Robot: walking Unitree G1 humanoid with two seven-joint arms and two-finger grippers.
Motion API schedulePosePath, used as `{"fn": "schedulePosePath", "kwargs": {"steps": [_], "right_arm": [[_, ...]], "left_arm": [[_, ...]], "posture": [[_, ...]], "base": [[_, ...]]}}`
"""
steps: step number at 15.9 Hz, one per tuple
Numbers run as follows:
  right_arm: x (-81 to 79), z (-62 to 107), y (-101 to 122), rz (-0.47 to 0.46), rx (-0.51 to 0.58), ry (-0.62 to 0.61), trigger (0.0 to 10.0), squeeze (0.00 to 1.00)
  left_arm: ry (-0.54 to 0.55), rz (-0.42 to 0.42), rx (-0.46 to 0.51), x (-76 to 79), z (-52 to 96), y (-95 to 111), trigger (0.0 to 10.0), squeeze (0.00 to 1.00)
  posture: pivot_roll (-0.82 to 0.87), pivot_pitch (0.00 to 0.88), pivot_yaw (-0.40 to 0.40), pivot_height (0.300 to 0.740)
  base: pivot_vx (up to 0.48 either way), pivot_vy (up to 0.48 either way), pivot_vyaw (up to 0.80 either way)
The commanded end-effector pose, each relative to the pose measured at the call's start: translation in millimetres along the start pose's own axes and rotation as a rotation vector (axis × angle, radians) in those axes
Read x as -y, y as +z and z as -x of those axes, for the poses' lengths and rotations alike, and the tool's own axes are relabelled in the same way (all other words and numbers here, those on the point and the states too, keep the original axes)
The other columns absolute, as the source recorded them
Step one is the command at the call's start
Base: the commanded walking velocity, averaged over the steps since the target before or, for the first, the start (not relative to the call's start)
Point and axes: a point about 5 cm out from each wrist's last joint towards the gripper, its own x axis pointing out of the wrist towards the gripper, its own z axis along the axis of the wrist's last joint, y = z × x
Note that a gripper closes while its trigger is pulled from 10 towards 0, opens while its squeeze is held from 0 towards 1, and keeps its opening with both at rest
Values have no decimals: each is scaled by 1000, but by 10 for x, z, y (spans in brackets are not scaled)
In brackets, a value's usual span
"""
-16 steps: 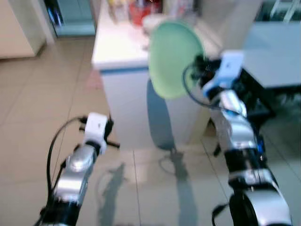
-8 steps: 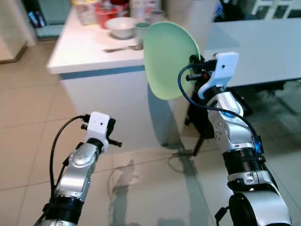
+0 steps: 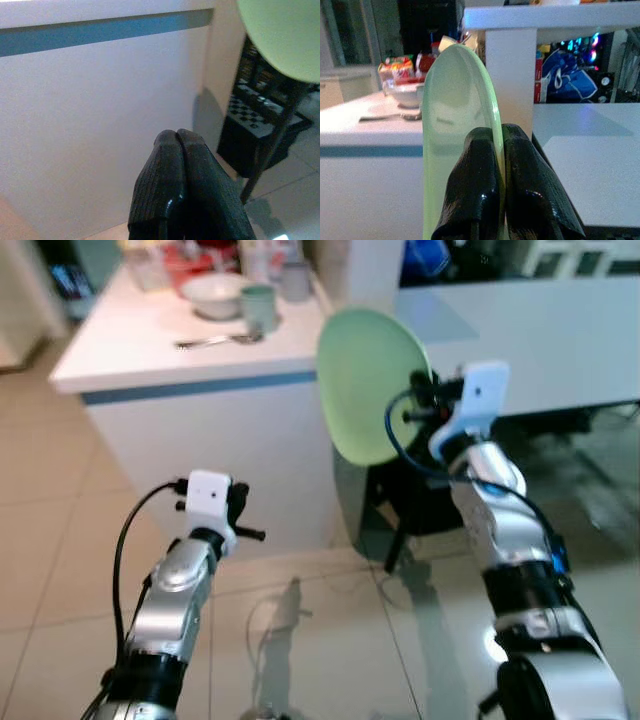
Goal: Setting the table
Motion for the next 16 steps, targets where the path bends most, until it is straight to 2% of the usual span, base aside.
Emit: {"fn": "schedulePosePath", "kwargs": {"steps": [1,2,3,4,5,6,8,10,12,13,16], "right_arm": [[42,1,51,18,32,-4,10000,0],[79,20,6,10,15,-11,10000,0],[189,94,-126,-43,-29,-25,10000,0],[227,122,-168,-65,-43,-31,10000,0],[419,282,-390,-144,-121,-89,10000,0],[489,365,-485,-159,-153,-107,10000,0],[694,737,-868,-143,-299,-159,10000,0],[678,1099,-1194,-132,-435,-129,10000,0],[418,1338,-1444,-199,-528,-28,10000,0],[323,1361,-1476,-216,-530,1,10000,0],[138,1203,-1321,-259,-431,55,10000,0]], "left_arm": [[25,8,-6,-91,31,-17,10000,0],[26,13,-6,-92,29,-15,10000,0],[23,22,-4,-84,23,-11,10000,0],[20,25,-3,-76,23,-9,10000,0],[10,37,-3,-55,35,-18,10000,0],[9,42,-2,-51,43,-22,10000,0],[19,61,-5,-63,70,-42,10000,0],[20,62,-17,-62,74,-70,10000,0],[24,68,-22,-43,47,-75,10000,0],[16,80,-23,-24,34,-75,10000,0],[-7,73,-17,58,1,-53,10000,0]], "posture": [[98,0,27,740],[96,0,29,740],[95,0,26,740],[96,0,24,740],[99,0,16,740],[101,0,14,740],[103,0,10,740],[97,0,6,740],[86,0,3,740],[85,0,4,740],[71,0,9,740]], "base": [[0,0,0],[0,0,0],[0,0,0],[0,0,0],[0,0,0],[0,0,0],[0,0,0],[0,0,0],[0,0,0],[0,0,0],[0,0,0]]}}
